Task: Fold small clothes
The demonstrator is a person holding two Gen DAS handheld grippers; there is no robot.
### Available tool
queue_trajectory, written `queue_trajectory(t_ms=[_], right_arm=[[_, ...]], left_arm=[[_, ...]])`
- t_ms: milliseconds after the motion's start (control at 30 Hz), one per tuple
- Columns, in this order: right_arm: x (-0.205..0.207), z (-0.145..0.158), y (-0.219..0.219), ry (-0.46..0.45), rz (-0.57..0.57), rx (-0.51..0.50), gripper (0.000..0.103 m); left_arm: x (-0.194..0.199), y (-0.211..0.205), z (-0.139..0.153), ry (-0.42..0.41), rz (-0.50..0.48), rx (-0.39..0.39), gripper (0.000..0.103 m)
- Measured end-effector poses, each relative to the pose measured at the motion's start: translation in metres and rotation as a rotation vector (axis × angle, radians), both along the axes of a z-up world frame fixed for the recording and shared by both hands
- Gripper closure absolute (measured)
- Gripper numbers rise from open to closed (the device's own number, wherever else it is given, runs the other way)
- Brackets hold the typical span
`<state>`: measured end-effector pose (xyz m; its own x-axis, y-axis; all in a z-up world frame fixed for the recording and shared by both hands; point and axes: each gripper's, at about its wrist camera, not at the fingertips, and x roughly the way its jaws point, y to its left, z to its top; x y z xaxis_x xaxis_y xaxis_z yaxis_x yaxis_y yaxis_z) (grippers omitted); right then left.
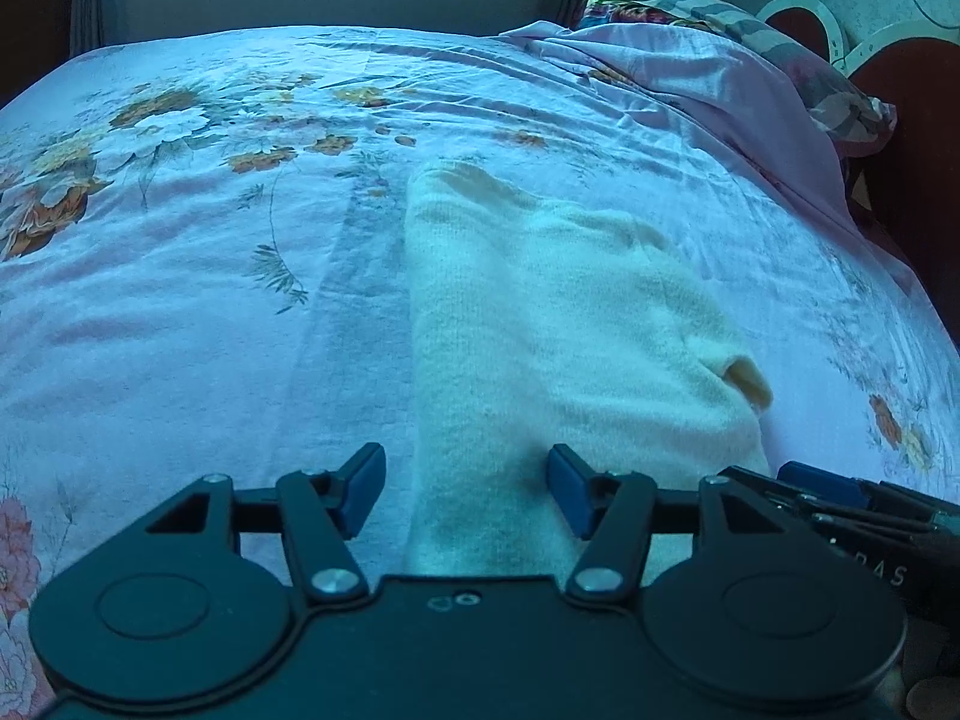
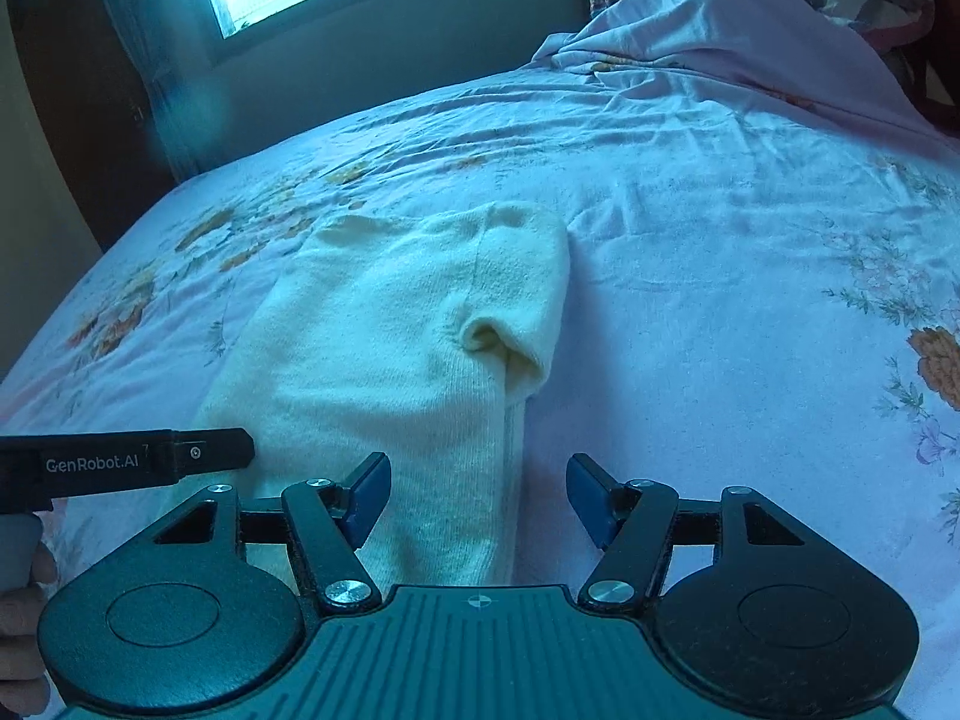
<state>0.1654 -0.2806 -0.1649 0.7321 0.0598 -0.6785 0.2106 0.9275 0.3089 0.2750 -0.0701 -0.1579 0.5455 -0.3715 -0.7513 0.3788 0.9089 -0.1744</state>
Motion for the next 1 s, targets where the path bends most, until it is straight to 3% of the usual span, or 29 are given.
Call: queue_trajectory(t_ms=[200,333,433,467,567,700,867,1000], right_arm=[[0.022,0.0,-0.02,0.007,-0.052,0.119,0.038],[0.033,0.015,-0.021,-0.062,-0.095,-0.023,0.039],[0.055,0.012,-0.02,-0.029,-0.073,-0.095,0.039],[0.064,0.005,-0.023,0.005,-0.07,-0.079,0.039],[0.072,-0.013,-0.042,0.021,-0.066,0.13,0.039],[0.079,-0.022,-0.059,0.012,-0.086,0.239,0.039],[0.101,-0.026,-0.063,0.018,-0.047,0.279,0.039],[0.122,-0.031,-0.056,0.024,-0.025,0.228,0.04]], left_arm=[[0.021,0.0,-0.002,0.038,0.017,-0.042,0.041],[0.039,-0.002,-0.012,0.079,0.024,-0.083,0.046],[0.048,-0.006,-0.018,0.107,0.032,-0.104,0.048],[0.051,-0.007,-0.02,0.115,0.035,-0.112,0.048],[0.057,-0.007,-0.025,0.134,0.039,-0.122,0.041],[0.062,-0.008,-0.029,0.139,0.026,-0.133,0.038],[0.065,-0.012,-0.033,0.136,0.018,-0.149,0.039],[0.068,-0.016,-0.035,0.141,0.011,-0.162,0.047]])
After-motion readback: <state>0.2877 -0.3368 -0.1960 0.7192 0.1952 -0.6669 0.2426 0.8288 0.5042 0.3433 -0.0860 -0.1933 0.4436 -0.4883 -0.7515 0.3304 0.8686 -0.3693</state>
